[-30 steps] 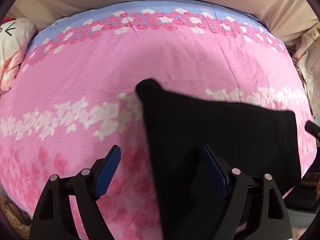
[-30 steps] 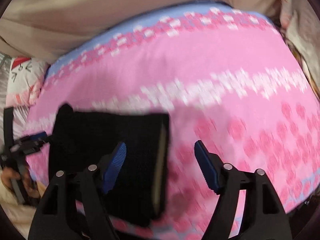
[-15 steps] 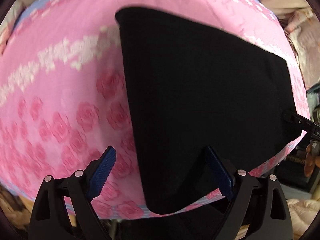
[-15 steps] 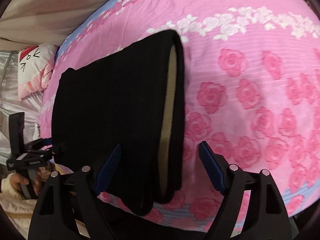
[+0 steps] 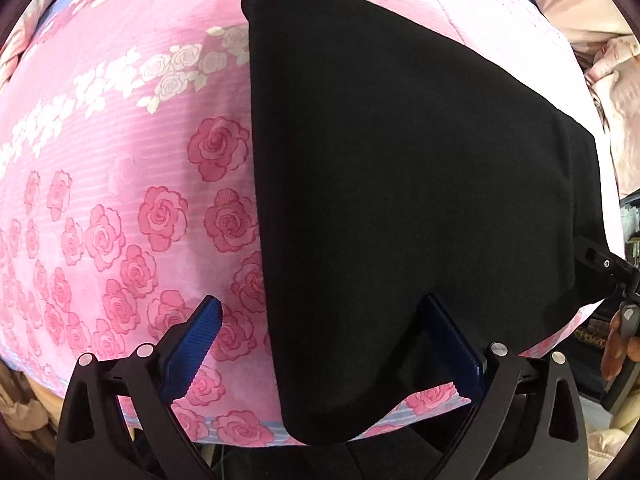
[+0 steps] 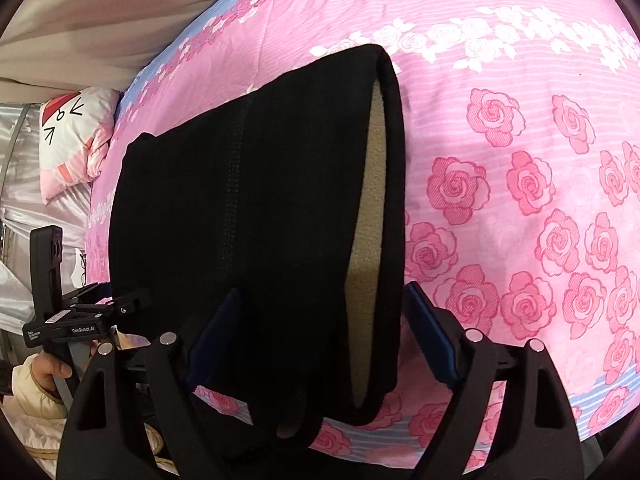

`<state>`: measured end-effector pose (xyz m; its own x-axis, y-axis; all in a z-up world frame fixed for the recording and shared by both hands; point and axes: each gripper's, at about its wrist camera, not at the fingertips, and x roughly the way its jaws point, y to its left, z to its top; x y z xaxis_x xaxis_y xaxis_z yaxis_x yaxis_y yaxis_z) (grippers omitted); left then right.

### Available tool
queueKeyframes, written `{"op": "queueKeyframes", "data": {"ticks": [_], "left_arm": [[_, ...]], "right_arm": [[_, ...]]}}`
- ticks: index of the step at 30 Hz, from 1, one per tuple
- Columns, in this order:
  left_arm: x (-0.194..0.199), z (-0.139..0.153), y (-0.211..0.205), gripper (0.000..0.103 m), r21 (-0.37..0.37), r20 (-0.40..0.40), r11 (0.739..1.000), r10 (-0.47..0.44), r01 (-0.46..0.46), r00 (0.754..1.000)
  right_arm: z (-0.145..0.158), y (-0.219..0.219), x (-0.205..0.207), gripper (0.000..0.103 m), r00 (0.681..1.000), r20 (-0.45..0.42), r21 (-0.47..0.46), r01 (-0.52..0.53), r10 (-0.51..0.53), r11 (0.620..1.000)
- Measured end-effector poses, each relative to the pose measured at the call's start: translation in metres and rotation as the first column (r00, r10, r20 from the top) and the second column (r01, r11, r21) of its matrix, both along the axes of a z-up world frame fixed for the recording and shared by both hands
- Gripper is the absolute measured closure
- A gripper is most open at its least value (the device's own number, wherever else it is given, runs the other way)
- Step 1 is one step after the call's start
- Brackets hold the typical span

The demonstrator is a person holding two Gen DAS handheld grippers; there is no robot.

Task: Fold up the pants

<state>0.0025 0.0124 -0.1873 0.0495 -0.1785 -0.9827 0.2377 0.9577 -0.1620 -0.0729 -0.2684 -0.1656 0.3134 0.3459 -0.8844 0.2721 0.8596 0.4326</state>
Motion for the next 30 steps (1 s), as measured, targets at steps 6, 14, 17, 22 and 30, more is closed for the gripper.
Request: {"op": "queueKeyframes", "data": {"ticks": [6,14,17,22,30], "left_arm": [[0.003,-0.011,0.004,0.005,-0.034,-0.007,0.999,0.001,-0.001,1.0],[0.007,-0.019,0.002,0.005,-0.05,0.028,0.998,-0.028,0.03,0.999],[0.007,-0.018,0.001,0.005,-0.057,0.02,0.998,-0.031,0.032,0.999],[0.004,-0.012,-0.005,0.036,-0.126,0.017,0.991,-0.046,0.047,0.999],[0.007,-0.017,-0.003,0.025,-0.171,-0.001,0.985,-0.01,0.01,1.0]], "right_arm": [[0.0,0.0,0.001,0.021,1.0,-0.005,-0.007,0.004,-0.004,1.0],[-0.005,0.013,0.013,0.005,1.0,-0.021,0.001,0.004,-0.004,1.0],[-0.006,0.024,0.021,0.005,0.998,-0.059,-0.067,-0.002,-0.002,0.998],[-0.005,0.011,0.02,0.005,0.998,-0.059,-0.011,0.028,-0.029,1.0],[-0.005,-0.027,-0.005,0.005,0.995,-0.053,0.057,0.087,-0.084,0.995]]}}
